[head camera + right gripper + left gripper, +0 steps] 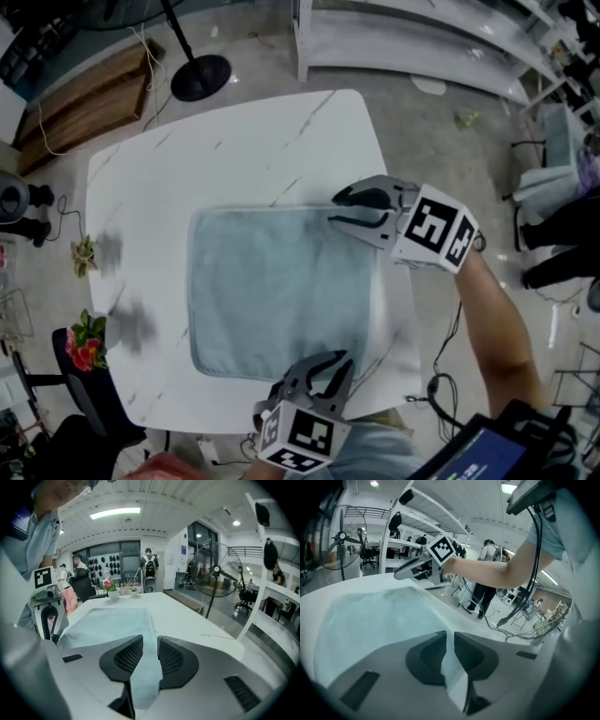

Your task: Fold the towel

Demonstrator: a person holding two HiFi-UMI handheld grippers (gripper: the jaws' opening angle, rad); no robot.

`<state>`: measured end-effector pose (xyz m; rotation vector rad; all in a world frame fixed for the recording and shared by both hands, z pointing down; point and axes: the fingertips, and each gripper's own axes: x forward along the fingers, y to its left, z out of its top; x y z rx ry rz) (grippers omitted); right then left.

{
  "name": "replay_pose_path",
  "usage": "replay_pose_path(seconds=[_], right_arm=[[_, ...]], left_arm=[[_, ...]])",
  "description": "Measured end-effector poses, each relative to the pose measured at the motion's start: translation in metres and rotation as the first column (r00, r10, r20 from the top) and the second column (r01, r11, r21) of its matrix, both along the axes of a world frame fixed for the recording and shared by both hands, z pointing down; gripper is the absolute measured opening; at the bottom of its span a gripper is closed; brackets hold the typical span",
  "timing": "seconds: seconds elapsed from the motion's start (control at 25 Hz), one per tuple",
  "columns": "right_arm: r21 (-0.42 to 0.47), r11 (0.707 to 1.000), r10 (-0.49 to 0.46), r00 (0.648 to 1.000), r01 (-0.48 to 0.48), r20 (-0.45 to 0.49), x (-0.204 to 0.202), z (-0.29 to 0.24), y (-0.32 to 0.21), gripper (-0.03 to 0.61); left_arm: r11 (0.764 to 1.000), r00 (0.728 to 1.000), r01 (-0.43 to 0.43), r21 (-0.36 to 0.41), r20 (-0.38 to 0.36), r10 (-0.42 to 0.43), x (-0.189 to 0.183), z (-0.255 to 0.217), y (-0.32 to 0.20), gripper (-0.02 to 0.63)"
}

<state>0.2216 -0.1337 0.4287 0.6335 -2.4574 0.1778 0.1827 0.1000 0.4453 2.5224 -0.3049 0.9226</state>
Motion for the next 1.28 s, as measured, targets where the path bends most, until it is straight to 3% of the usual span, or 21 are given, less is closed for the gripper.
replay_pose_path(seconds=[0.12, 0.28, 0.56, 0.76, 0.96, 1.16, 1.28], right_arm=[[-0.004, 0.998, 0.055, 0.996, -0.055, -0.063, 0.024, 0.008, 0.011, 0.079], [-0.069, 0.996, 0.038, 0.981, -0.052, -0.189, 0.043, 0.067, 0.028, 0.052], [-0.118, 0.992, 0.021, 0.987, -0.041, -0.162, 0.050, 0.075, 0.017, 0.041], [-0.142, 0.990, -0.023, 0.987, 0.000, -0.160, 0.052, 0.075, 0.015, 0.037], [-0.139, 0.989, 0.036, 0.990, -0.054, -0.134, 0.050, 0.070, 0.016, 0.053], [-0.142, 0.979, 0.150, 0.989, -0.148, 0.003, 0.052, 0.015, 0.018, 0.103], [-0.135, 0.961, 0.254, 0.965, -0.243, 0.071, 0.058, -0.018, 0.012, 0.118]], left_arm=[[0.998, 0.997, -0.065, -0.012, 0.037, 0.066, 0.014, 0.012, 0.018, 0.055], [0.988, 0.984, -0.126, -0.085, 0.112, 0.135, 0.022, 0.043, 0.042, 0.041], [0.984, 0.983, -0.099, -0.147, 0.137, 0.119, 0.020, 0.058, 0.049, 0.023], [0.985, 0.984, -0.095, -0.141, 0.137, 0.114, 0.021, 0.058, 0.050, 0.021], [0.992, 0.995, -0.046, -0.116, 0.078, 0.055, 0.019, 0.045, 0.037, 0.023], [0.998, 1.000, 0.023, -0.051, -0.006, -0.023, 0.006, -0.006, -0.001, 0.040], [0.996, 0.995, 0.085, 0.019, -0.051, -0.083, -0.011, -0.034, -0.035, 0.040]])
